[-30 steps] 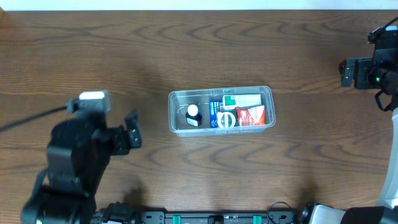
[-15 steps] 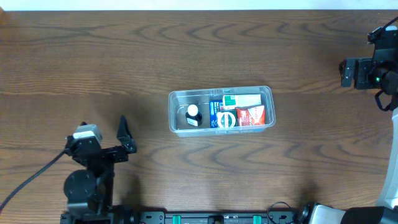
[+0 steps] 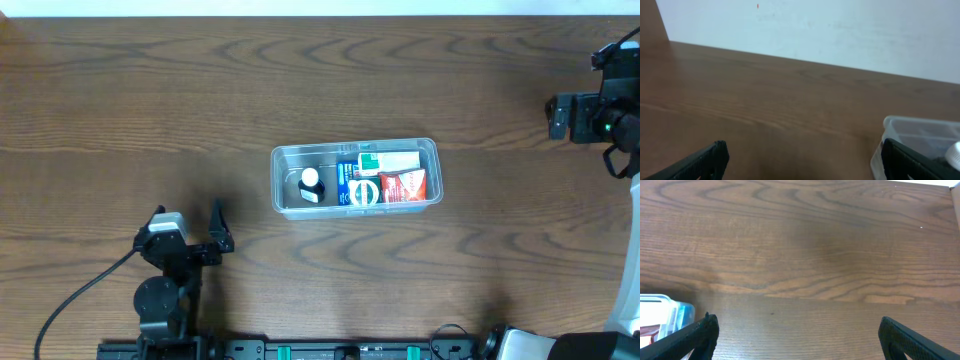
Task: Pack container
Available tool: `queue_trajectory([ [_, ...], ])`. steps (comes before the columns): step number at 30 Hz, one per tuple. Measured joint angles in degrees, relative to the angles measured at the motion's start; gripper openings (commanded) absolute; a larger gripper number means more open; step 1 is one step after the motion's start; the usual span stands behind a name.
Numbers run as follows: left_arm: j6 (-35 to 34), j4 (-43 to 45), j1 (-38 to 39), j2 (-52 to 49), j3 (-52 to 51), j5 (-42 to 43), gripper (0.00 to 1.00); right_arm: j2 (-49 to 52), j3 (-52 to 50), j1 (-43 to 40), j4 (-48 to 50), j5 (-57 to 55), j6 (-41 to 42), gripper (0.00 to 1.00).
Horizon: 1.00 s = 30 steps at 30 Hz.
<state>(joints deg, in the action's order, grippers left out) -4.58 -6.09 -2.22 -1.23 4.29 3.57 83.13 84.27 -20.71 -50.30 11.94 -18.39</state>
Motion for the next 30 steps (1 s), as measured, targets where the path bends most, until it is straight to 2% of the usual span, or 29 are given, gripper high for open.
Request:
queue_trajectory([
  [30,0.0,1.4,0.0,0.6,-1.4,0.1,0.98,0.0,0.0,0.0,0.0,0.0,0.0,0.99],
])
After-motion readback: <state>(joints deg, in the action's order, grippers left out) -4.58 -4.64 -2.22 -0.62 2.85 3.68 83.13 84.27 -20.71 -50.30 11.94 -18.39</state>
